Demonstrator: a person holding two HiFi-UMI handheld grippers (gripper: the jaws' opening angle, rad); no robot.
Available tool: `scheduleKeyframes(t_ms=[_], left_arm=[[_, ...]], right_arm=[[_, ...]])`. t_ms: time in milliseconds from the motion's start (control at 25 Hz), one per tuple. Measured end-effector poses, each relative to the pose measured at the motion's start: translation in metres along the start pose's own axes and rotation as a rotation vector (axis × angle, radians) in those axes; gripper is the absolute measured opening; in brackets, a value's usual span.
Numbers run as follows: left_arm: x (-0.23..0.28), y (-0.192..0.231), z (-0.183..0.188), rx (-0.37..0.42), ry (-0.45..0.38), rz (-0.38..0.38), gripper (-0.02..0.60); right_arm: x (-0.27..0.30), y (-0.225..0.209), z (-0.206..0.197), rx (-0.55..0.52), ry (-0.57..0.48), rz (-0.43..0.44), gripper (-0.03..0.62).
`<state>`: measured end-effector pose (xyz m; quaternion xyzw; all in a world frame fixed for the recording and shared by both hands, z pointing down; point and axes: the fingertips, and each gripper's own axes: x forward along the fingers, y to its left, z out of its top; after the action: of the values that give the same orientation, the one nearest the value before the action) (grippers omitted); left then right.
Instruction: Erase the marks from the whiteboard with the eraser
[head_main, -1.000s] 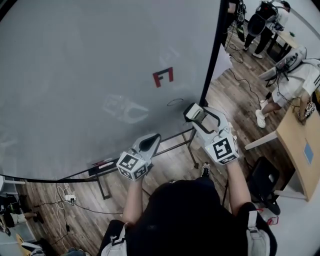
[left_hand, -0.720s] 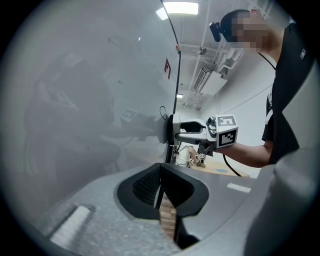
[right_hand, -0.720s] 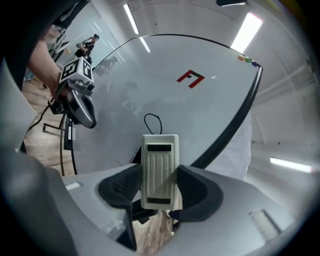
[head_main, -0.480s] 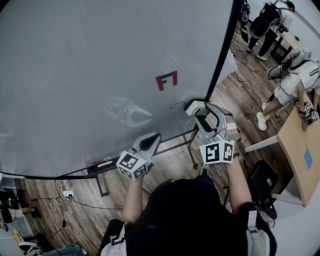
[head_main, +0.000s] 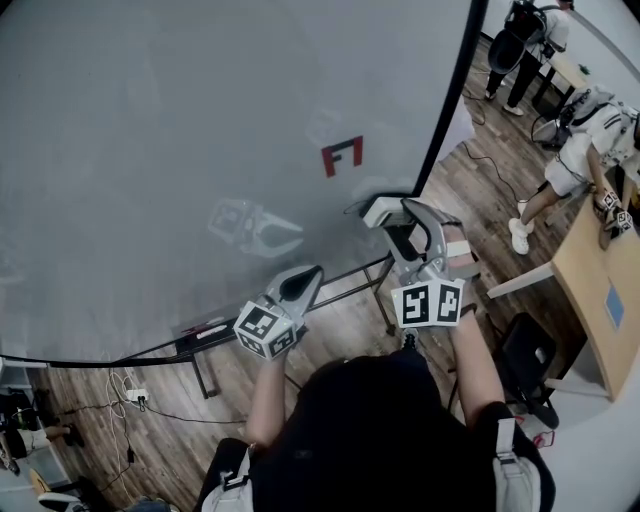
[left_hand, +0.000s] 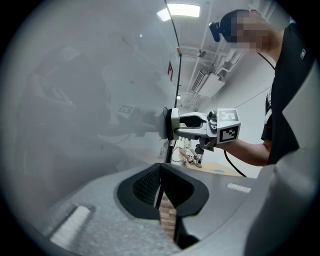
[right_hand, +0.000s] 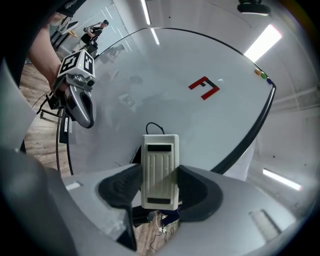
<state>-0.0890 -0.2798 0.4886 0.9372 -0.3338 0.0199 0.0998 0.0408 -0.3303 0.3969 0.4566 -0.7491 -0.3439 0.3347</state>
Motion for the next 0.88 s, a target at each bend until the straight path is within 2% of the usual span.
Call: scheduleKeyframes(t_ms=[720,880], left_arm=[[-0.063,0.016,-0.011,-0.013,-0.014,0.074,0.011],[-0.069,0.018,-0.012,-0.017,-0.017,0.092,0.011]], right_arm=[[0.000,0.027,0.079,-0.072,-0.089,-0.016,0.227],[0.002,0.033,0.084,-0.090,-0.102,-0.010,0.227]])
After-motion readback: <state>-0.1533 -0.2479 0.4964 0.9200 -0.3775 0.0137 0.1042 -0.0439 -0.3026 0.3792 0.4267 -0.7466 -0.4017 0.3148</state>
